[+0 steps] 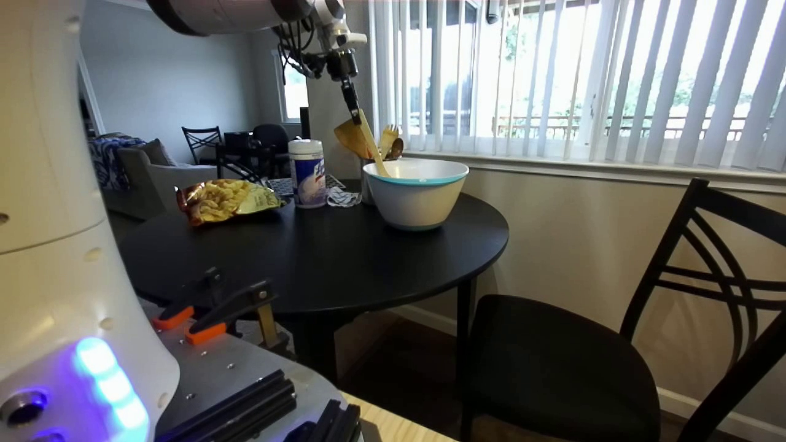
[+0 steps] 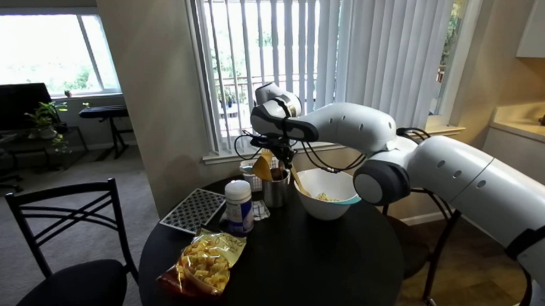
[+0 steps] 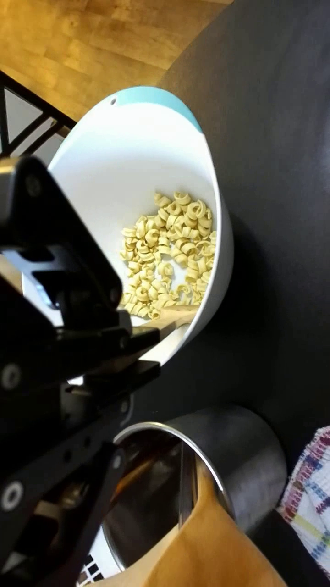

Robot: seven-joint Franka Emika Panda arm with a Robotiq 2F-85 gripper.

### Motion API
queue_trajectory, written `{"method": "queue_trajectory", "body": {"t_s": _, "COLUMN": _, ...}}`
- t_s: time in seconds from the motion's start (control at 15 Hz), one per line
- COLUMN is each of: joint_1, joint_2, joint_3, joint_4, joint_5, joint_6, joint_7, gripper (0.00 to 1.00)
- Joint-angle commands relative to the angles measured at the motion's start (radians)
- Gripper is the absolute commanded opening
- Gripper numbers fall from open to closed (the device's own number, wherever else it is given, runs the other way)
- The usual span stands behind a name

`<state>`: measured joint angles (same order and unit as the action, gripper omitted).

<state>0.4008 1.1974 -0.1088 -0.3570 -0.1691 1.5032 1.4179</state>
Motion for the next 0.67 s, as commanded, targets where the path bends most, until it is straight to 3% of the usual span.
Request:
{"method": "queue_trajectory", "body": {"t_s": 0.0, "joint_1": -0.002, "joint_2": 0.008, "joint_3": 0.003, "joint_4": 0.000, "joint_5": 0.002, "joint_6": 0.020, "joint_7": -0.034, "gripper": 0.03}}
{"method": "queue_trajectory", "body": {"t_s": 0.6, "joint_1": -0.167, "joint_2": -0.013, "joint_3": 0.056, "joint_4": -0.012, "joint_5": 0.130, "joint_6": -0.044, "joint_7": 0.092, "gripper": 0.03}}
